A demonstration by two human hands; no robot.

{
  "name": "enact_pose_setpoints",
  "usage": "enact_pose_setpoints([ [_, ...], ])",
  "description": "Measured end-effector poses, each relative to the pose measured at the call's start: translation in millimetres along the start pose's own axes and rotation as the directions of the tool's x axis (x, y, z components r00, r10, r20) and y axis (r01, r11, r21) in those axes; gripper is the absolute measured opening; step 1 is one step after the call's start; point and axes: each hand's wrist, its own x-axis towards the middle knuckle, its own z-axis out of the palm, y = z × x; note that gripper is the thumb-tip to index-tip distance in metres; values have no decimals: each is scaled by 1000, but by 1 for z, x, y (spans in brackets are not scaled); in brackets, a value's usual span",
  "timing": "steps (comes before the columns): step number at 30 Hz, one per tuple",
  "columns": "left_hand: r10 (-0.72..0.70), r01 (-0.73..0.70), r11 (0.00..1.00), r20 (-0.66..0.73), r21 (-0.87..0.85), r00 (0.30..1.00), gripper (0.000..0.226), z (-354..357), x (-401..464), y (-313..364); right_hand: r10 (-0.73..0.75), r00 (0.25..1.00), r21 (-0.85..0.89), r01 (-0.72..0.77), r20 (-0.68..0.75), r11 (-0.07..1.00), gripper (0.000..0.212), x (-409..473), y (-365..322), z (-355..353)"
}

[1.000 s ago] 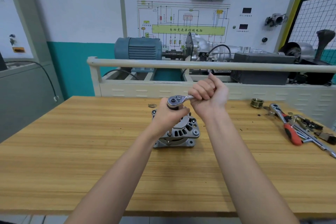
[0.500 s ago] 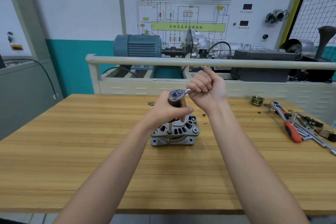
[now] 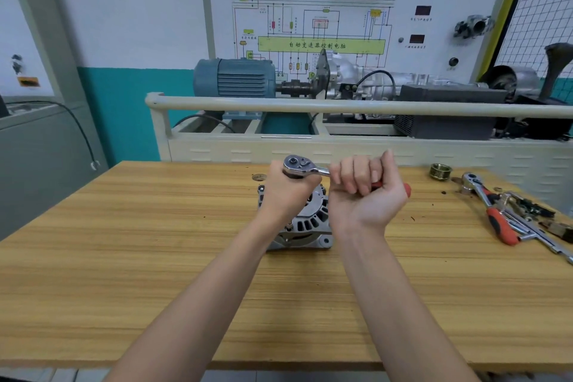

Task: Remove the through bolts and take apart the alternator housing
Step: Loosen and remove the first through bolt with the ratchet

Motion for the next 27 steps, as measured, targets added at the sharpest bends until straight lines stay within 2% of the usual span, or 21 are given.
enact_pose_setpoints([
  [3, -8, 4, 1000, 180, 26, 984, 39, -15, 0, 0, 226, 974, -22, -226, 8, 974, 55, 27, -8, 0],
  [6, -11, -8, 999, 426, 42, 905, 34, -27, 3, 7, 536, 843, -4, -537, 45, 844, 47, 57, -12, 3],
  [8, -24, 10, 999, 479, 32, 878, 34, -23, 4, 9, 622, 781, 17, -624, 54, 781, 46, 68, -11, 3],
  [9, -35, 34, 999, 464, 9, 885, 36, -20, 4, 9, 632, 773, 33, -634, 44, 773, 46, 71, -10, 3],
  [11, -52, 77, 996, 390, -49, 919, 39, -15, 4, 5, 588, 809, 69, -587, 6, 806, 47, 69, -9, 3],
  [13, -36, 59, 995, 261, -80, 965, 40, -10, 3, 1, 453, 891, 92, -449, -34, 889, 51, 57, -9, 1],
  [15, -3, 10, 996, 73, -84, 997, 43, -5, 2, -3, 258, 965, 67, -254, -50, 965, 55, 34, -6, -2],
  [17, 26, -31, 997, -69, -75, 997, 47, 1, 0, -4, 106, 994, 30, -106, -22, 994, 54, 9, -2, -5],
  [19, 32, -40, 996, -107, -74, 994, 51, 4, -2, -5, 52, 998, 17, -52, 21, 998, 54, -1, -1, -6],
  [21, 11, -14, 998, -54, -57, 998, 49, 1, -2, -4, 101, 994, 5, -101, 34, 995, 55, 7, -5, -6],
  [23, -14, 13, 1000, 80, 6, 997, 42, -8, -1, -3, 244, 969, -5, -244, 41, 970, 56, 26, -11, -5],
  [27, -56, 18, 996, 429, 93, 902, 34, -23, 2, 8, 565, 820, 7, -568, 90, 823, 46, 60, -14, -2],
])
